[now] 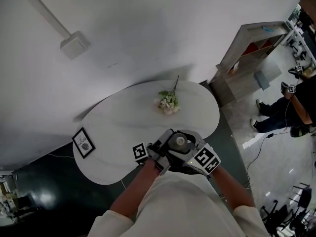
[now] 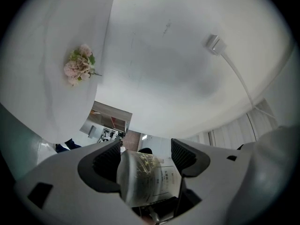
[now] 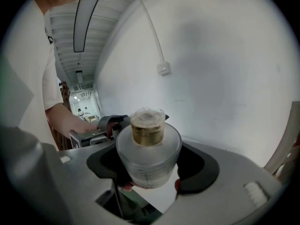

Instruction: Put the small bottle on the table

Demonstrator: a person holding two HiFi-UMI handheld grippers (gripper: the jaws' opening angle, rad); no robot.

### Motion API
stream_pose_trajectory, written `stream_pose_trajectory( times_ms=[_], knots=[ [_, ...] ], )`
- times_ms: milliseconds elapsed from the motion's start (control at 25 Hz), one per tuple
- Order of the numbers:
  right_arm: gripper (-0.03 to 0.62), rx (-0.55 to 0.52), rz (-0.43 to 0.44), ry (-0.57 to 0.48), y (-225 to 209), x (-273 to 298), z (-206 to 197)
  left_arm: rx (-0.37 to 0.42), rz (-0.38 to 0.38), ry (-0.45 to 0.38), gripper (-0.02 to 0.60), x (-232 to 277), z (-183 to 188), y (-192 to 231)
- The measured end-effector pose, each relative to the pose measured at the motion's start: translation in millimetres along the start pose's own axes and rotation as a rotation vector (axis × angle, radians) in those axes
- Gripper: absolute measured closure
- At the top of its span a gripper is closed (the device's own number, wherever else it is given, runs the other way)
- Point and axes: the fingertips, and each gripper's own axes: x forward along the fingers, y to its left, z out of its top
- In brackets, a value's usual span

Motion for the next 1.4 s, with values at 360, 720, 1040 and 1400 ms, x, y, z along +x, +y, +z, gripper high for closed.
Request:
stream_pose_trajectory(
  times_ms=[360,720,1040,1400],
  knots=[
    [0.247,0.044,-0.041,0.071,-26.5,42.0,-20.1,-0.015,0.067,0.031,0.252,-7.3,43.5,26.2],
    [0.247,0.118,-0.1,0.112,-66.8,65.4,-41.8,-0.042,0.092,0.059,0.252,-11.2,69.6,43.1],
    [0.247,0.188,-0.136,0.138,-93.3,83.8,-67.9,-0.034,0.16,0.053,0.252,-26.8,94.3,70.2],
    [0.247,0.228,-0.201,0.184,-125.2,105.6,-112.2,0.01,0.297,0.045,0.252,-57.1,118.1,108.1]
  ],
)
